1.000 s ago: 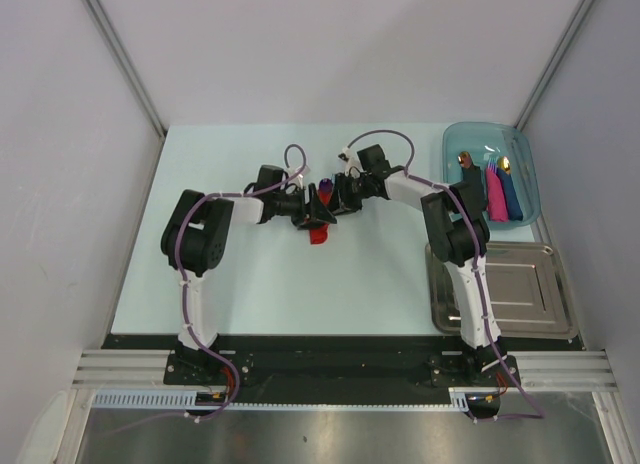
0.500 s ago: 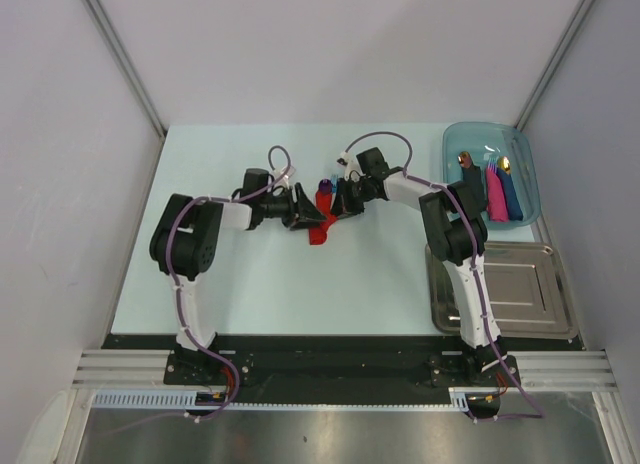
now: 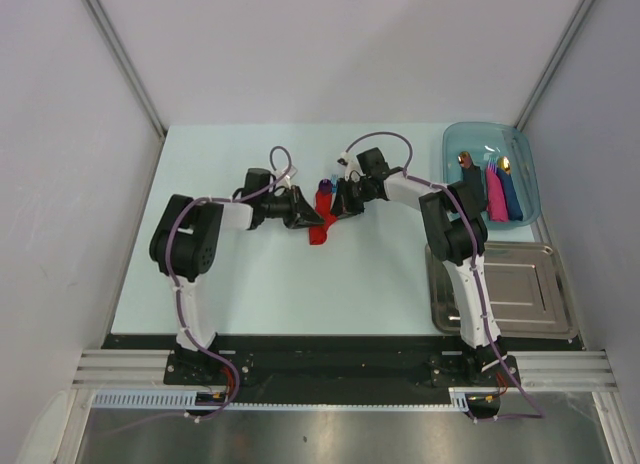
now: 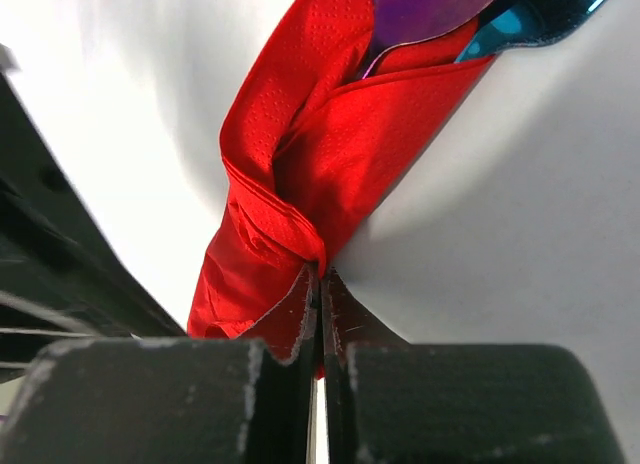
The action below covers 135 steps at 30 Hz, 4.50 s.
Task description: Place the utensils on the paper napkin and roll it up
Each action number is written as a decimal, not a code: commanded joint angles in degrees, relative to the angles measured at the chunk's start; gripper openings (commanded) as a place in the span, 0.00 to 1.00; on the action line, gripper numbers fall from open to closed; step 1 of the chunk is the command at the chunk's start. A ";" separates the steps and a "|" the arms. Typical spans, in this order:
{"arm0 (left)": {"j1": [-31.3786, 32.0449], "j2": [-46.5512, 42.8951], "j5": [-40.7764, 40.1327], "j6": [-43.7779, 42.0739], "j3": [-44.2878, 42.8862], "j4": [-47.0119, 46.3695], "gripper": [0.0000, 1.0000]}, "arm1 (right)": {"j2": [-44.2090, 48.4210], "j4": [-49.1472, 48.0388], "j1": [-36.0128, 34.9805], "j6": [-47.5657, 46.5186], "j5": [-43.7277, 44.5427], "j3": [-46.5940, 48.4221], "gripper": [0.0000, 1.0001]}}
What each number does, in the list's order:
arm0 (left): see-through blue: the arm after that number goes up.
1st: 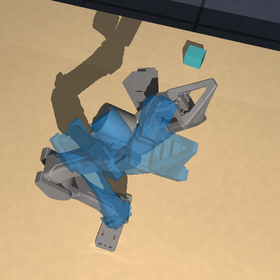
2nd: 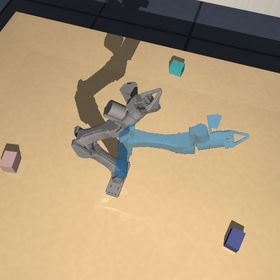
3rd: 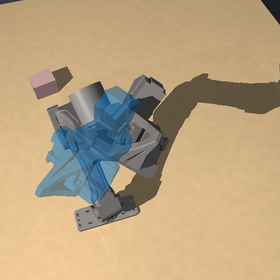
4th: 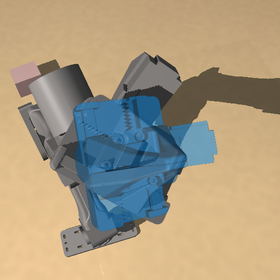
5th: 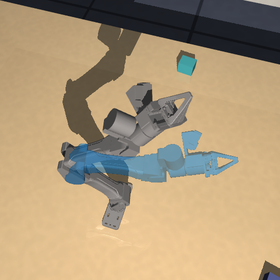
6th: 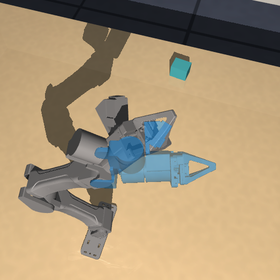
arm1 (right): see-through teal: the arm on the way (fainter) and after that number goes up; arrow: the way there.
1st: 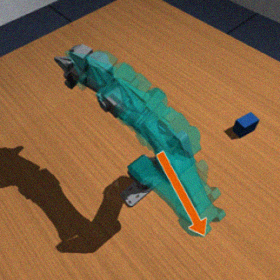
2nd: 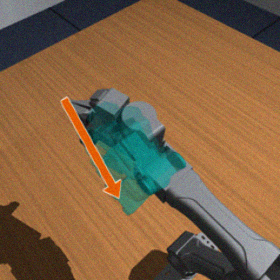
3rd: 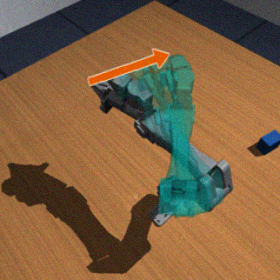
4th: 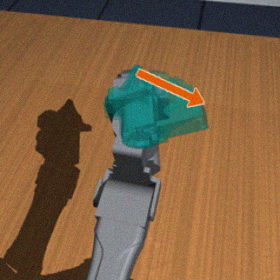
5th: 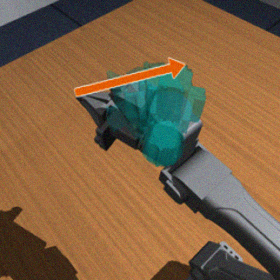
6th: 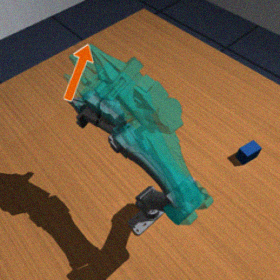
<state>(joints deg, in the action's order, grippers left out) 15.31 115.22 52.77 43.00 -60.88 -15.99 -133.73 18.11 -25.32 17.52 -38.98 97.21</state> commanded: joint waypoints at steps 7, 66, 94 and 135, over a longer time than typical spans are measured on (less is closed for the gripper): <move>0.34 5.54 -3.46 -7.15 -1.52 10.36 0.01 | 2.24 -3.34 2.29 4.80 -0.83 -3.86 0.00; -0.81 6.51 -3.29 -7.76 -0.82 11.68 0.00 | -5.40 -4.92 2.12 9.90 -8.65 10.72 0.27; -1.60 -1.57 4.70 -0.29 -0.19 -2.29 0.15 | -10.85 -7.39 4.23 11.49 -9.18 8.35 0.00; 0.42 9.24 -3.64 -9.52 -5.04 13.88 0.05 | -2.24 1.49 6.86 6.83 -0.49 12.74 0.38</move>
<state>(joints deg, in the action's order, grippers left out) 16.95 123.37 51.86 35.97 -67.53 -5.21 -141.12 14.68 -20.21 28.62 -47.55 107.61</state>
